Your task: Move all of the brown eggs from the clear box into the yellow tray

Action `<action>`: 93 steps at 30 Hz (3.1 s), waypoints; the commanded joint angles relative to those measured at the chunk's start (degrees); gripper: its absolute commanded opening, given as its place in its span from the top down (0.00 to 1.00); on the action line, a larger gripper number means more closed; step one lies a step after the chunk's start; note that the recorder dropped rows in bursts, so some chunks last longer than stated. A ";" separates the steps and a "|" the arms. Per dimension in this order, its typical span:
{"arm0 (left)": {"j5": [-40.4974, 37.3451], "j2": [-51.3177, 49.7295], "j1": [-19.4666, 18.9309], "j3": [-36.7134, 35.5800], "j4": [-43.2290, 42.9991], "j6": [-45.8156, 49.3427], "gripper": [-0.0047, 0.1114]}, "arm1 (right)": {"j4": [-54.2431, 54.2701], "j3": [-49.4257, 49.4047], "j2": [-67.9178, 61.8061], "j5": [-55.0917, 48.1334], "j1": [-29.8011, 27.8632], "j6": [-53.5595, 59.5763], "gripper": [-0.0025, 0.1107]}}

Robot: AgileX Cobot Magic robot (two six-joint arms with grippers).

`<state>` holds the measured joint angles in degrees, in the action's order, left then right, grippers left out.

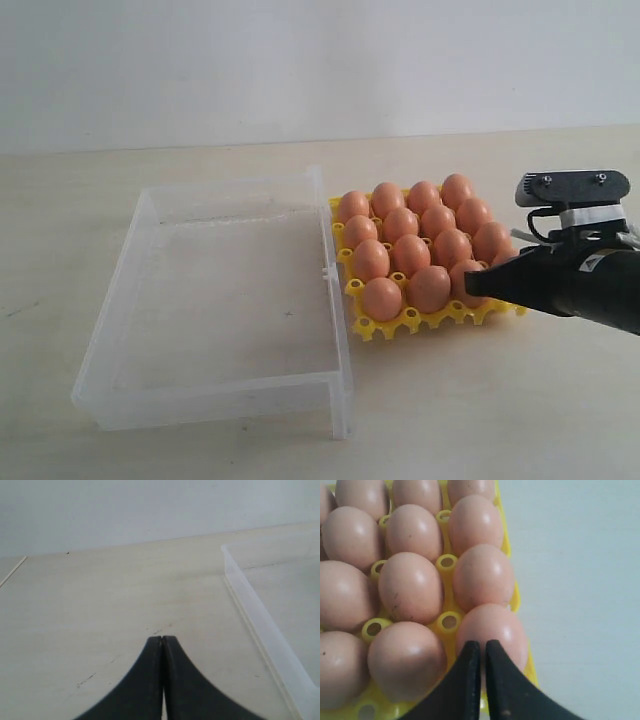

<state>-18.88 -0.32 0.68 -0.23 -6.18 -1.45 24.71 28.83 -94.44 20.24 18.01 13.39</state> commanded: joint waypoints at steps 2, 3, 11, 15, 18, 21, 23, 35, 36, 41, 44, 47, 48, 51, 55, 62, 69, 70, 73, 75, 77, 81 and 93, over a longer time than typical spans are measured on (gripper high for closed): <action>0.66 0.32 -0.07 0.23 0.16 -0.25 0.96 | -0.71 0.41 -0.42 -0.82 0.00 1.77 0.98; 0.66 0.32 -0.07 0.23 0.16 -0.25 0.96 | -0.71 0.41 -0.42 -0.82 0.00 1.77 0.98; 0.66 0.32 -0.07 0.23 0.16 -0.25 0.96 | -0.71 0.88 6.86 -6.39 0.00 1.88 0.86; 0.66 0.32 -0.07 0.23 0.16 -0.25 0.96 | -0.71 0.88 16.72 -9.43 0.00 1.88 0.59; 0.66 0.32 -0.07 0.23 0.16 -0.25 0.96 | -0.71 0.88 22.63 -11.67 0.00 1.88 0.50; 0.66 0.32 -0.07 0.23 0.16 -0.25 0.96 | -0.71 0.88 28.00 -13.61 0.00 1.52 0.49; 0.66 0.32 -0.07 0.23 0.16 -0.25 0.96 | -0.42 0.88 32.20 -14.62 0.00 1.37 0.49; 0.66 0.32 -0.07 0.23 0.16 -0.25 0.96 | 2.10 0.91 47.86 -26.77 0.00 1.90 0.98; 0.66 0.32 -0.07 0.23 0.16 -0.25 0.96 | 2.10 0.91 48.38 -27.18 0.00 1.90 0.98; 0.66 0.32 -0.07 0.23 0.16 -0.25 0.96 | 1.63 0.91 52.46 -29.48 0.00 1.90 0.98; 0.66 0.32 -0.07 0.23 0.16 -0.25 0.96 | -2.01 0.91 56.14 -34.11 0.00 1.90 0.98; 0.66 0.32 -0.07 0.23 0.16 -0.25 0.96 | -6.88 0.91 59.77 -40.07 0.00 1.90 0.98; 0.66 0.32 -0.07 0.23 0.16 -0.25 0.96 | -8.72 0.91 60.73 -41.43 0.00 1.77 0.98; 0.66 0.32 -0.07 0.23 0.16 -0.25 0.96 | -11.03 0.91 64.17 -44.10 0.00 1.38 0.98; 0.66 0.32 -0.07 0.23 0.16 -0.25 0.96 | -11.62 0.91 67.84 -48.47 0.00 0.14 0.98; 0.66 0.32 -0.07 0.23 0.16 -0.25 0.96 | -16.46 0.67 68.85 -54.43 0.00 -5.99 0.98; 0.66 0.32 -0.07 0.23 0.16 -0.25 0.96 | -20.79 0.67 68.85 -54.81 0.00 -5.99 0.98; 0.66 0.32 -0.07 0.23 0.16 -0.25 0.96 | -21.08 0.67 68.85 -54.82 0.00 -5.99 0.98; 0.66 0.32 -0.07 0.23 0.16 -0.25 0.96 | -23.41 0.67 68.85 -54.82 0.00 -6.11 0.98; 0.66 0.32 -0.07 0.23 0.16 -0.25 0.96 | -24.71 0.67 68.85 -54.82 0.00 -6.71 0.98; 0.66 0.32 -0.07 0.23 0.16 -0.25 0.96 | -25.61 0.67 68.85 -55.33 0.00 -8.71 0.98; 0.66 0.32 -0.07 0.23 0.16 -0.25 0.96 | -25.75 0.10 69.24 -55.97 0.00 -8.97 0.98; 0.66 0.32 -0.07 0.23 0.16 -0.25 0.96 | -24.71 -11.81 85.52 -49.89 -7.50 -9.57 0.98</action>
<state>-18.88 -0.32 0.68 -0.23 -6.18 -1.45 0.00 19.89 -12.97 -32.65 11.36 3.47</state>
